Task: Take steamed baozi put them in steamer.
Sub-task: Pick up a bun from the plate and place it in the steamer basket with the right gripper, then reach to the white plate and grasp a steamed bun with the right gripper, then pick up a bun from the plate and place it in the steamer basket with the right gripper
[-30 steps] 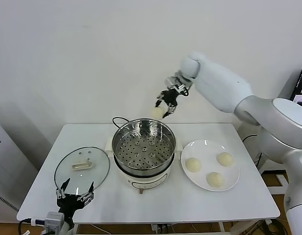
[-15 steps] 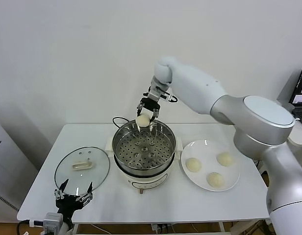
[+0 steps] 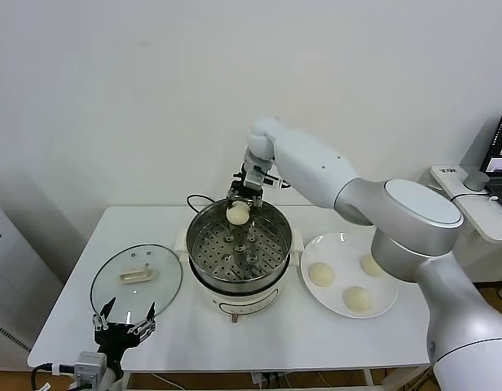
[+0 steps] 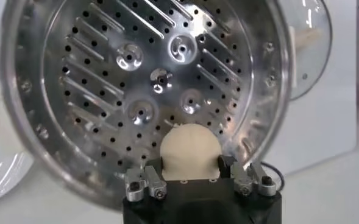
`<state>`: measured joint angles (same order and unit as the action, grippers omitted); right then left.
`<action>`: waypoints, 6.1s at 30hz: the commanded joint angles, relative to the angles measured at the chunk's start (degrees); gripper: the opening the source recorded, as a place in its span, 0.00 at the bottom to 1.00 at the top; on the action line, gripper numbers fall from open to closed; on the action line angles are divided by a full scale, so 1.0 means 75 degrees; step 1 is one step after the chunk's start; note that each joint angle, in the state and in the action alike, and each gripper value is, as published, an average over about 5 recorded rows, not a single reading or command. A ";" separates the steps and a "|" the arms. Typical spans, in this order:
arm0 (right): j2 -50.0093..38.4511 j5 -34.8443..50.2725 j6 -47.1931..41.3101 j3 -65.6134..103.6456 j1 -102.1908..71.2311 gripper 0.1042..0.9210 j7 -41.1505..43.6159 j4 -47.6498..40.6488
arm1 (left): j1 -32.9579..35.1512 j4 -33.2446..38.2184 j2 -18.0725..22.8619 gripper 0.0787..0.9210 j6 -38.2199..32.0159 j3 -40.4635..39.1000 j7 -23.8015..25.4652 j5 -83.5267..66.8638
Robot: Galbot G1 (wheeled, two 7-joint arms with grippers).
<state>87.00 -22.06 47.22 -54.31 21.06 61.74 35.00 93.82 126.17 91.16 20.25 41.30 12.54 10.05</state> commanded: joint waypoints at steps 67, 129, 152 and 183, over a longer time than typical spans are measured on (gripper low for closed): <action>-0.6374 0.3557 -1.0170 0.1002 -0.2160 0.88 0.0381 0.6063 | 0.0198 0.0395 0.0046 0.88 0.0612 -0.0031 0.0213 -0.0370; -0.4686 0.1756 -0.8803 0.1534 -0.3203 0.70 0.0163 0.3937 | -0.0021 -0.0125 0.0060 0.88 0.0601 -0.0112 0.0226 -0.0182; -0.5784 0.4881 -0.9937 -0.1487 0.1289 0.59 0.0974 0.5076 | -0.0107 0.0044 0.0086 0.88 0.0576 -0.0301 0.0255 0.0081; 0.0087 0.8048 -1.1941 -0.3129 0.1991 0.59 0.0172 0.2821 | -0.0079 0.0363 0.0013 0.88 0.0501 -0.0303 0.0177 -0.0265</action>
<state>76.49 35.27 -39.83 -76.20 38.71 64.32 61.67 93.34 128.78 91.28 23.93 39.05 13.86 8.86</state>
